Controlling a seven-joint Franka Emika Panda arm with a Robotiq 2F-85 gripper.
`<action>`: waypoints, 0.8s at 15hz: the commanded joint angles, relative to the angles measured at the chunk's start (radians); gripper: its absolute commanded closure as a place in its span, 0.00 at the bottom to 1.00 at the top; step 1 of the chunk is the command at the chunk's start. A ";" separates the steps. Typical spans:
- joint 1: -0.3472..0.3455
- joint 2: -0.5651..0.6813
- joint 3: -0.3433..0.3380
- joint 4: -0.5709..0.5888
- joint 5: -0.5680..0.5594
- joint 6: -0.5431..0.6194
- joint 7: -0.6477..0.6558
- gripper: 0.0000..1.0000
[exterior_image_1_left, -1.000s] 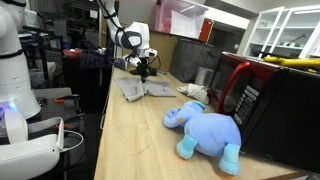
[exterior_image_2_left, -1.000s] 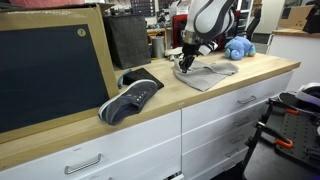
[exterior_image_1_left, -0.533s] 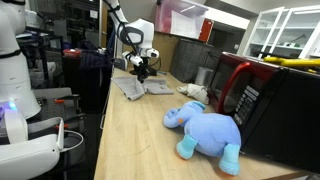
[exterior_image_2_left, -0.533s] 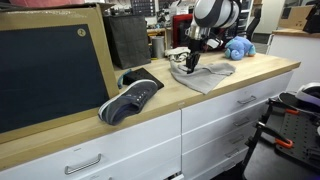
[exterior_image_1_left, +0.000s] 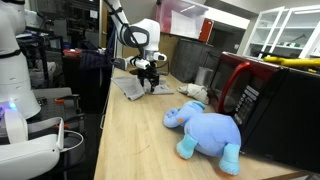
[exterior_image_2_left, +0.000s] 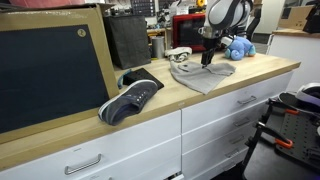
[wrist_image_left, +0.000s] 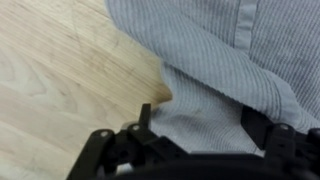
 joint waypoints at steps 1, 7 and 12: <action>0.012 -0.041 -0.023 -0.048 -0.043 0.014 0.045 0.00; -0.021 -0.196 -0.023 -0.062 0.088 -0.112 -0.019 0.00; 0.002 -0.279 -0.057 -0.088 0.105 -0.236 -0.021 0.00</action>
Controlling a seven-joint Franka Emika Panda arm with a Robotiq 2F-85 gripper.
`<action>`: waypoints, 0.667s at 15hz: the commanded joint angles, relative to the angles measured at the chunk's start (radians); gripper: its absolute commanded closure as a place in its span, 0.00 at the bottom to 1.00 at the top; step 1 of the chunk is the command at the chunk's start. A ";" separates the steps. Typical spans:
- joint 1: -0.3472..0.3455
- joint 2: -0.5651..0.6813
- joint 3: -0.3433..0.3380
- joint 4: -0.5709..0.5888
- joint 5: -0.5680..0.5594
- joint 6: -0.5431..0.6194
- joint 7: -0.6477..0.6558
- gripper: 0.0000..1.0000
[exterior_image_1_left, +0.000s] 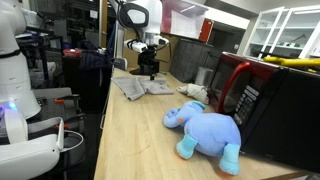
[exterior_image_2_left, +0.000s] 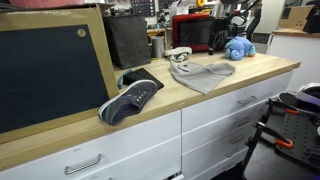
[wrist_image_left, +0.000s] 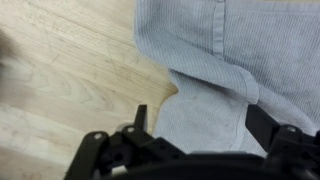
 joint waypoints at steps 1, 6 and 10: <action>0.029 -0.056 -0.019 -0.055 0.033 -0.057 -0.025 0.00; 0.082 -0.009 0.007 -0.082 0.067 -0.029 0.020 0.00; 0.107 0.034 0.023 -0.126 0.028 0.114 0.036 0.00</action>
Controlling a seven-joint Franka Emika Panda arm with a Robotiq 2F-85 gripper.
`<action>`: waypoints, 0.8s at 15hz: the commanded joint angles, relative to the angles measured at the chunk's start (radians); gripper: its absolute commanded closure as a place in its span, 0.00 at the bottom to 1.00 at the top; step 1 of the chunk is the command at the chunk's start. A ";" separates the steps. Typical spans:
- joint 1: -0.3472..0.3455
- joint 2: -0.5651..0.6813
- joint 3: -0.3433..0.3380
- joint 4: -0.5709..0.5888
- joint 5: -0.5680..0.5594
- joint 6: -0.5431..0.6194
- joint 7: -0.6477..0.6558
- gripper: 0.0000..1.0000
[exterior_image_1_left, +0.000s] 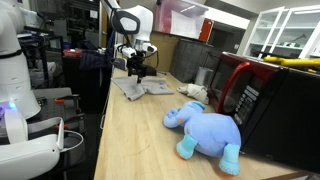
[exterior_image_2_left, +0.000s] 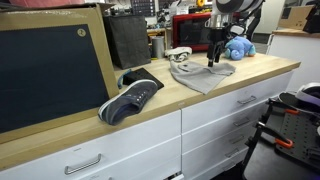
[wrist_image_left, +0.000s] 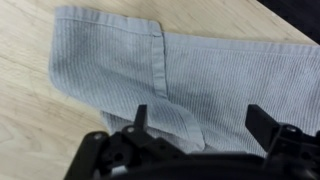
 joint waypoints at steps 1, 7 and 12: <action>0.010 0.037 0.003 -0.047 -0.035 0.148 0.019 0.00; -0.001 0.140 -0.020 -0.093 -0.162 0.498 0.094 0.00; -0.013 0.134 -0.081 -0.108 -0.237 0.649 0.169 0.00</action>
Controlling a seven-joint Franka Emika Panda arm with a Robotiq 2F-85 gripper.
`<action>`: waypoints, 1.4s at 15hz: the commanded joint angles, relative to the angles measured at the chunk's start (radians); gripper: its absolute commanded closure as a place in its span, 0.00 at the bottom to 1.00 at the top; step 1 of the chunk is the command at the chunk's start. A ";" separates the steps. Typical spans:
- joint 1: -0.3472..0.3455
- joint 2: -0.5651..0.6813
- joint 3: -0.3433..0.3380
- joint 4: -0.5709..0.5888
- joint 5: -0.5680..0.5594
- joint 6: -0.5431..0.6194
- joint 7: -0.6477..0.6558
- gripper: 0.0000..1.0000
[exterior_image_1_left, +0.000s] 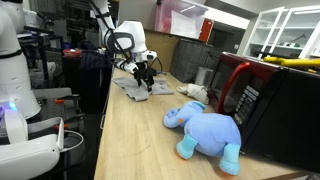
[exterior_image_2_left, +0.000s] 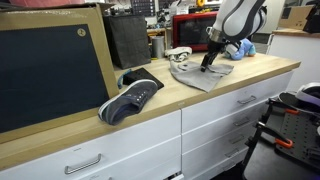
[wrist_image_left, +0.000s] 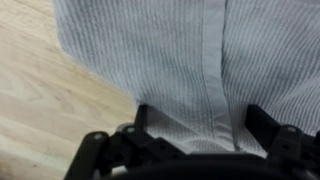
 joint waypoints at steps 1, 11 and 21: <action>0.014 -0.021 -0.076 -0.019 -0.066 0.087 0.049 0.00; -0.003 0.047 -0.298 -0.014 -0.158 0.230 -0.009 0.66; -0.142 0.037 -0.245 0.047 -0.130 0.071 -0.026 1.00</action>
